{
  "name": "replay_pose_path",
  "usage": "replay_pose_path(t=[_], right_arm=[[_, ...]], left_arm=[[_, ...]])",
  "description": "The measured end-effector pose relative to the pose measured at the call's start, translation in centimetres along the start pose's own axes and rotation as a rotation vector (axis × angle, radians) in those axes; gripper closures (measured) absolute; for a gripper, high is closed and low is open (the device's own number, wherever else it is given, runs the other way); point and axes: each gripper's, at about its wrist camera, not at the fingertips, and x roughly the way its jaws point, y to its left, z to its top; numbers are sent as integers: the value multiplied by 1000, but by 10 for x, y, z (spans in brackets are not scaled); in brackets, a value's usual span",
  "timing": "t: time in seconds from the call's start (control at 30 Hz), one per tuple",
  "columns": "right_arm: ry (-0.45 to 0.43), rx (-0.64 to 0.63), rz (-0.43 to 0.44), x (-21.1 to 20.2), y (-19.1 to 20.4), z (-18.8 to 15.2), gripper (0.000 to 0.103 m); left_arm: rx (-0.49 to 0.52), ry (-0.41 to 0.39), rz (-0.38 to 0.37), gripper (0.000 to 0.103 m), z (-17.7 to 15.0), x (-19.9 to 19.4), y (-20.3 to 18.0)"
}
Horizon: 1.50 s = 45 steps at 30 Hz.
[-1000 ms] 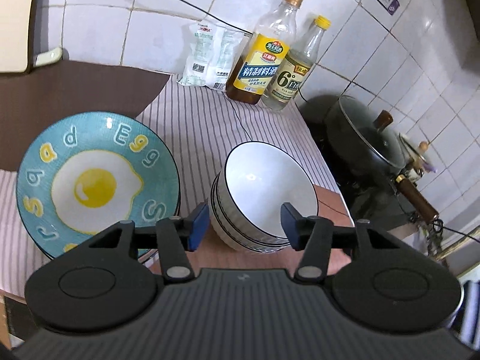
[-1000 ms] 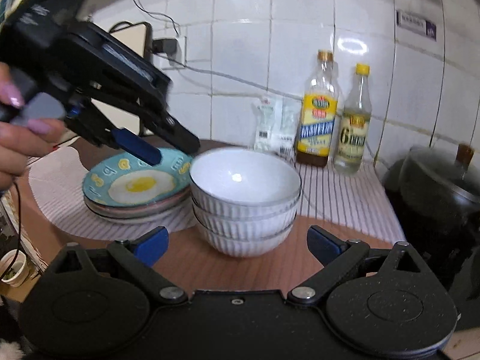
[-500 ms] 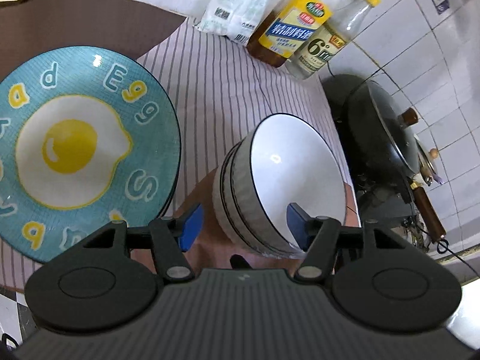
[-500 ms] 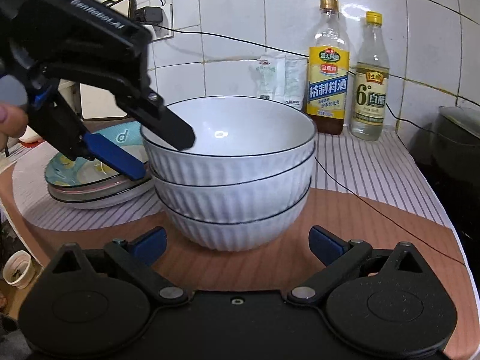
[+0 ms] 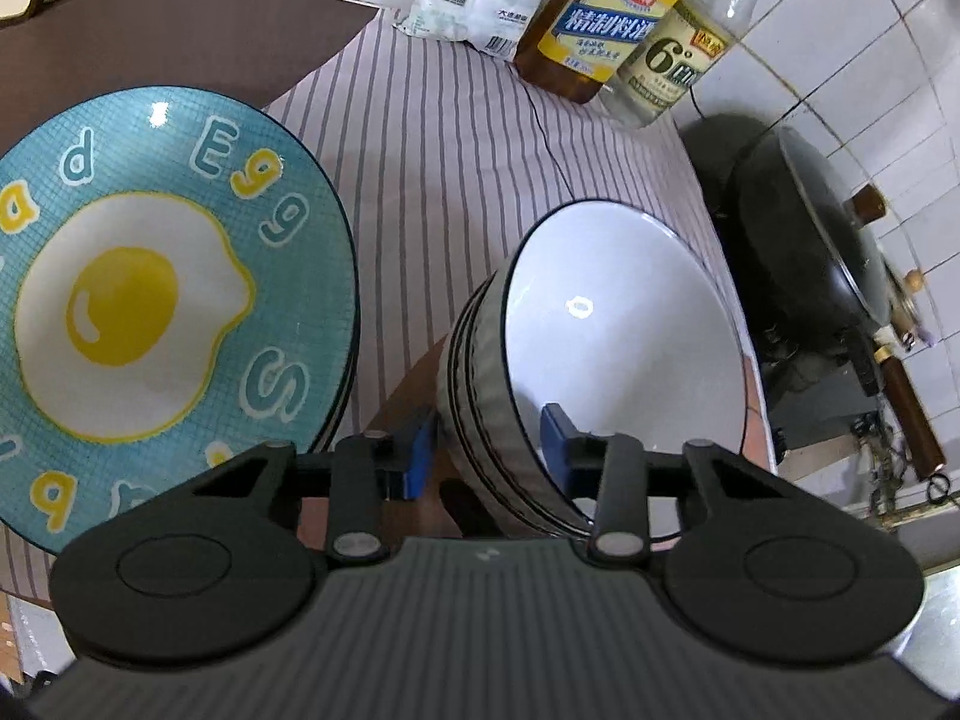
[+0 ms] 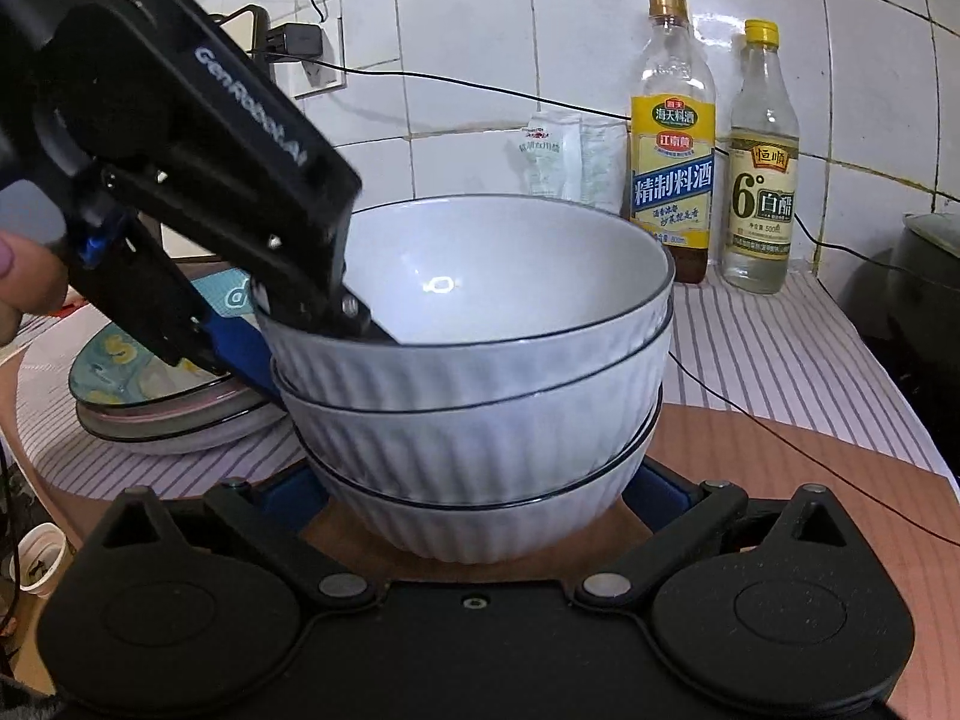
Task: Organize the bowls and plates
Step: 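Close both grippers on the rim of the three-bowl stack, then lift the bowl stack and carry it over the egg plate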
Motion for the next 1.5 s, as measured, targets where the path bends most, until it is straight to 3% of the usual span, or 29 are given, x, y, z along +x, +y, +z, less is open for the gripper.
replay_pose_path(t=[0.5, 1.1, 1.3, 1.5], right_arm=[[-13, 51, 26, 10, -4, -2, 0], [-5, 17, 21, 5, 1, -2, 0], [-26, 8, 25, -2, 8, 3, 0], [-68, -26, 27, -17, 23, 24, 0]], left_arm=[[18, 19, 37, 68, 3, -3, -7], [104, 44, 74, 71, 0, -10, -14], [129, 39, 74, 71, -1, -26, -15], [164, -16, 82, 70, -4, -62, -23]])
